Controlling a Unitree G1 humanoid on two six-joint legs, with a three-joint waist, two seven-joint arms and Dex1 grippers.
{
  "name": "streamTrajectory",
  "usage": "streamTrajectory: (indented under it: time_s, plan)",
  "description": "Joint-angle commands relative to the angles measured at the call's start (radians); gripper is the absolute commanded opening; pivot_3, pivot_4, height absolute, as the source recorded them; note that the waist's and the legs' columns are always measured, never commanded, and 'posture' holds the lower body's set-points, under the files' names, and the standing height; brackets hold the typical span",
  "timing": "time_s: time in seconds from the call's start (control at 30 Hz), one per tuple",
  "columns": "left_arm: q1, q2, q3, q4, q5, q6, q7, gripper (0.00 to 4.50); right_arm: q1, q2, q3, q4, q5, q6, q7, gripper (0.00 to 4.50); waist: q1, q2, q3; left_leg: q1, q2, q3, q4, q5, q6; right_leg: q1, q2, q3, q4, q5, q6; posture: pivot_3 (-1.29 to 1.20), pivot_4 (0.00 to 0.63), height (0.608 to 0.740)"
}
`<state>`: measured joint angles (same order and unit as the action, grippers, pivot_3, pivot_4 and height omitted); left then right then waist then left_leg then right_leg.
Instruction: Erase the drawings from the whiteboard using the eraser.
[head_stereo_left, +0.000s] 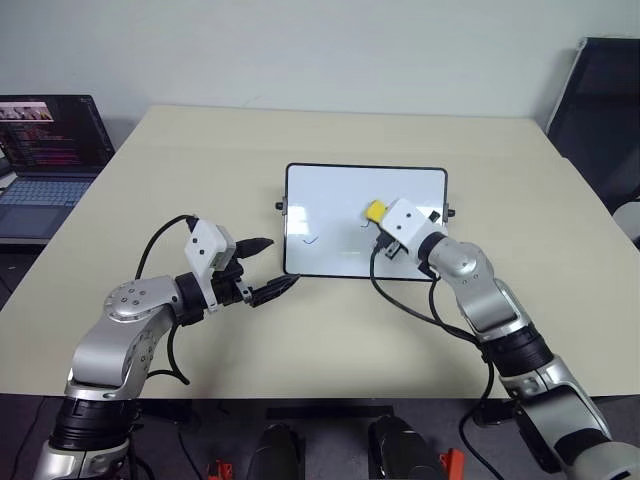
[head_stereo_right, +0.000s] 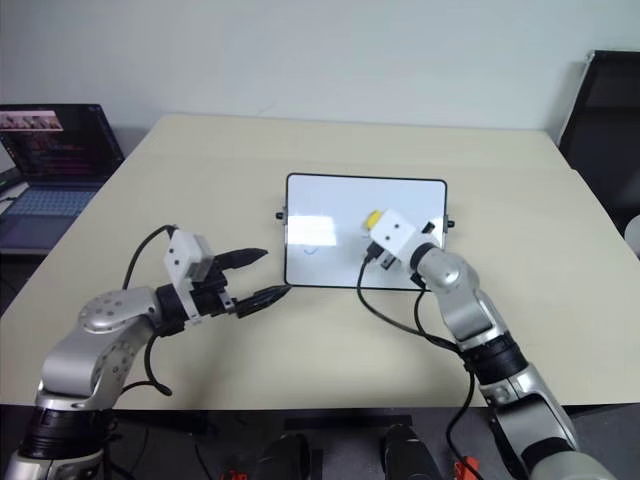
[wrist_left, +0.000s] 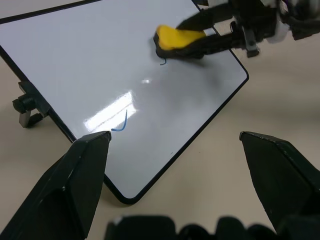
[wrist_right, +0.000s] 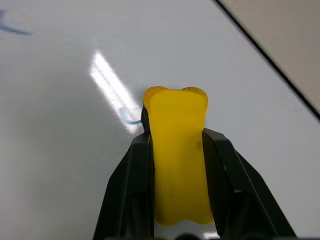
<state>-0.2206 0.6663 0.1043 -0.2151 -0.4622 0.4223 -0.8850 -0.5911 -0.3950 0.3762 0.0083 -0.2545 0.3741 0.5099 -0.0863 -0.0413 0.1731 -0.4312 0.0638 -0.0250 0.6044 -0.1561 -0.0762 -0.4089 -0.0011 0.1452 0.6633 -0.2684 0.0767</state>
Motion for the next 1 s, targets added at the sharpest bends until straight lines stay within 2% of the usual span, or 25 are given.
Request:
streamTrajectory:
  time_s: [0.03,0.17,0.27,0.37,0.53,0.6,0.77,1.0]
  plan:
    - [-0.006,0.001,0.012,0.001,0.003,-0.034,-0.01,4.5,0.024,-0.017,0.055,0.008,-0.038,0.017,0.058,1.01,-0.004,0.0,0.0,0.0,0.0,0.0,0.0,0.0,0.0,0.0,0.0,0.0,0.0,0.0,0.0,0.0,0.15,0.74]
    - [-0.01,0.003,0.01,0.015,0.002,-0.043,-0.018,4.5,-0.029,0.025,-0.04,0.073,-0.092,0.0,-0.149,1.01,-0.005,0.0,0.0,0.0,0.0,0.0,0.0,0.0,0.0,-0.001,0.0,0.0,0.001,0.0,0.0,0.0,0.15,0.74]
    - [-0.015,0.003,0.01,0.02,0.001,-0.041,-0.022,4.5,-0.047,0.036,-0.075,0.088,-0.084,-0.011,-0.199,1.01,-0.003,0.0,0.0,0.0,0.0,0.001,0.002,0.0,0.0,-0.002,0.0,0.001,-0.001,0.0,0.0,0.0,0.15,0.74]
    - [-0.021,0.001,0.008,0.021,0.0,-0.037,-0.023,4.5,-0.035,0.03,-0.06,0.081,-0.072,-0.006,-0.146,1.01,0.0,-0.001,0.0,0.0,-0.001,0.001,0.003,0.0,0.0,-0.004,-0.002,0.001,-0.003,0.0,0.0,0.0,0.15,0.74]
    - [-0.011,-0.003,0.009,0.025,0.001,-0.044,-0.028,4.5,0.02,-0.006,0.033,0.016,-0.066,0.015,0.036,1.01,-0.001,-0.002,0.0,0.0,-0.001,0.001,0.002,0.0,0.0,-0.001,-0.002,0.001,-0.003,0.0,0.0,0.0,0.15,0.74]
    - [-0.002,-0.004,0.011,0.029,0.002,-0.052,-0.031,4.5,0.036,-0.009,0.04,-0.005,-0.071,0.013,0.054,1.01,-0.001,-0.002,0.0,0.0,-0.001,0.001,0.0,0.0,0.0,0.0,-0.001,0.001,-0.001,0.0,0.0,0.0,0.15,0.74]
    - [0.022,-0.007,0.021,0.029,0.0,-0.061,-0.021,4.5,0.036,0.034,-0.093,-0.035,-0.037,0.023,-0.055,1.0,-0.002,-0.001,0.0,0.0,0.0,0.001,-0.005,0.0,0.0,-0.003,0.0,0.0,0.0,0.0,0.0,0.0,0.15,0.74]
    - [0.047,-0.014,0.07,-0.008,-0.032,-0.017,0.042,4.5,0.174,0.07,-0.253,-0.343,0.277,0.182,0.103,1.0,0.005,-0.002,0.001,-0.002,-0.001,0.001,-0.006,0.0,0.0,-0.004,-0.001,0.0,-0.003,-0.001,0.001,0.0,0.15,0.74]
